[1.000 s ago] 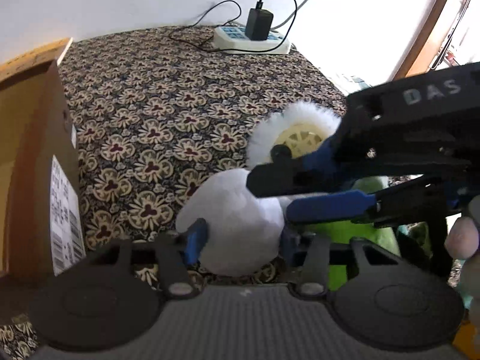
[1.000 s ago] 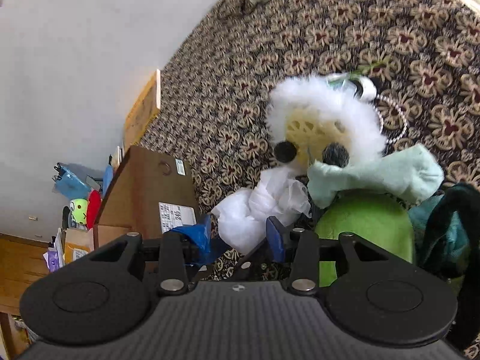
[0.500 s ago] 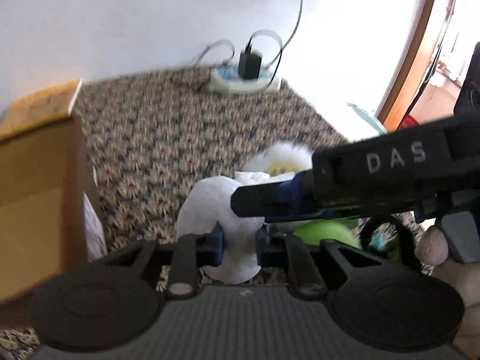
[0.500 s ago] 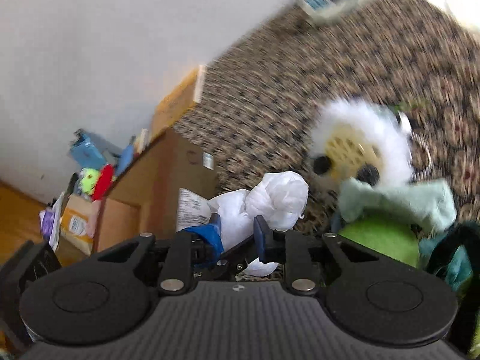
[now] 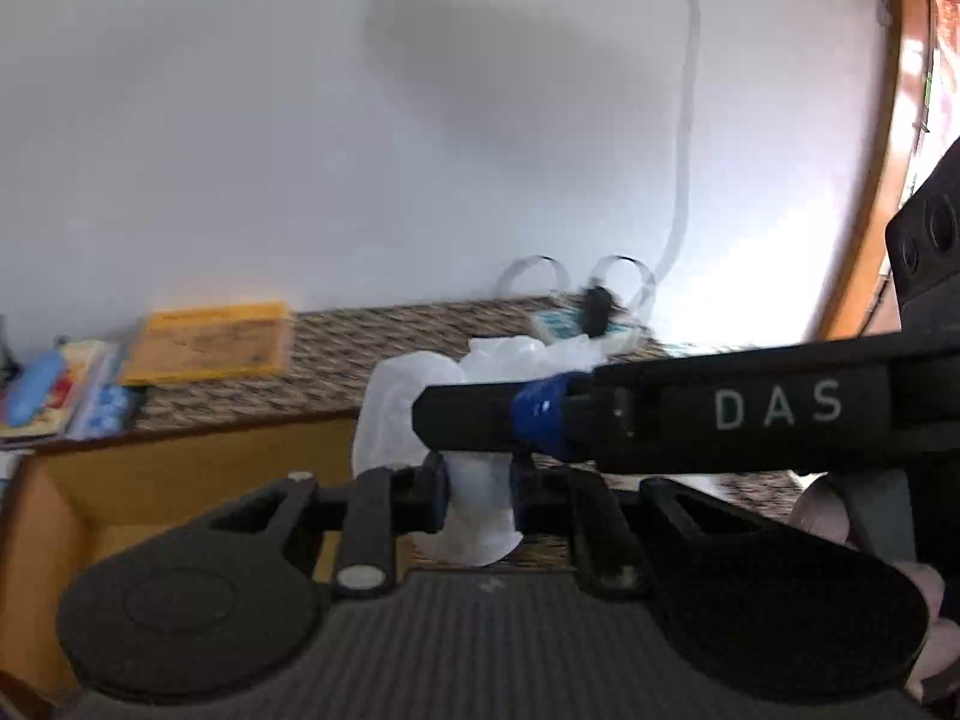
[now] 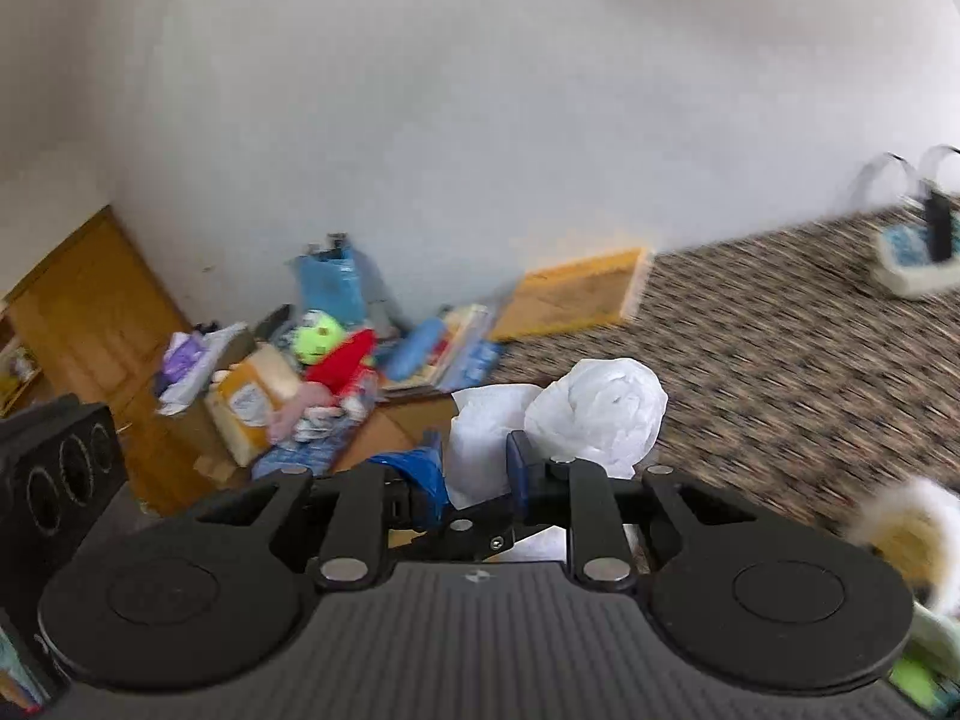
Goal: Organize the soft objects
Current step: 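Carry the white ball over the cardboard box and open the left tool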
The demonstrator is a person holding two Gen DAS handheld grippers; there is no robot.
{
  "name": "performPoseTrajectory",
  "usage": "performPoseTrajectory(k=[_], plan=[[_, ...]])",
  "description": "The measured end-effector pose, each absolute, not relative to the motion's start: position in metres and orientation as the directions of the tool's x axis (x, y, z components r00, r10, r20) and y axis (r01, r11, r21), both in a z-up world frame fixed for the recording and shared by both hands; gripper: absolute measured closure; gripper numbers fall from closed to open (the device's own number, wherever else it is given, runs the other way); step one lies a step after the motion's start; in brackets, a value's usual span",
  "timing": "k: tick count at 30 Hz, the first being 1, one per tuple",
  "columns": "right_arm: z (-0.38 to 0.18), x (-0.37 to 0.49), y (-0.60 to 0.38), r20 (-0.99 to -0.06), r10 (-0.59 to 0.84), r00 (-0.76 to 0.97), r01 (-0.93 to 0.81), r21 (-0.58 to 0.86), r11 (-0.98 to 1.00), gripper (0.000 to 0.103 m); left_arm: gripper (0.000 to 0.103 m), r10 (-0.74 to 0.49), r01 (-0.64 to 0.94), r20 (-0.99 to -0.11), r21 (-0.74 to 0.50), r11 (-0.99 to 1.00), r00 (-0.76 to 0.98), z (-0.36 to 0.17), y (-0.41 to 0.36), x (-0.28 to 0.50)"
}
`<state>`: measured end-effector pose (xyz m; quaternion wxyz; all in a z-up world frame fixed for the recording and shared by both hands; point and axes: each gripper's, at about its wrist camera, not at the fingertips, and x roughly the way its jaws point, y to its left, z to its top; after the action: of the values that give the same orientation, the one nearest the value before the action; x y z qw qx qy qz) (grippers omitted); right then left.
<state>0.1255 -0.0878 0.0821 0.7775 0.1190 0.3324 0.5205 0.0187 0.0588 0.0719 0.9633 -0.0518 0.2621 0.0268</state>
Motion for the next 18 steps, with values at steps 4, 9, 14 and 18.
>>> performPoseTrajectory(k=[4, 9, 14, 18], plan=[[0.078, 0.115, -0.024, -0.397, 0.901, 0.174, -0.778, 0.505, 0.373, 0.099, 0.09, 0.099, -0.153, -0.524, -0.06, 0.986, 0.846, 0.069, 0.114, 0.004], [0.056, 0.11, 0.046, -0.427, 0.899, 0.092, -0.796, 0.511, 0.324, 0.099, 0.09, 0.148, -0.222, -0.581, -0.058, 0.973, 0.8, 0.05, 0.182, -0.005], [0.035, 0.104, 0.103, -0.465, 0.883, 0.059, -0.798, 0.509, 0.321, 0.099, 0.089, 0.196, -0.267, -0.63, -0.019, 0.964, 0.752, 0.027, 0.232, 0.002], [0.021, 0.109, 0.139, -0.492, 0.867, 0.084, -0.811, 0.471, 0.346, 0.099, 0.086, 0.233, -0.312, -0.661, -0.001, 0.95, 0.713, 0.009, 0.27, 0.016]])
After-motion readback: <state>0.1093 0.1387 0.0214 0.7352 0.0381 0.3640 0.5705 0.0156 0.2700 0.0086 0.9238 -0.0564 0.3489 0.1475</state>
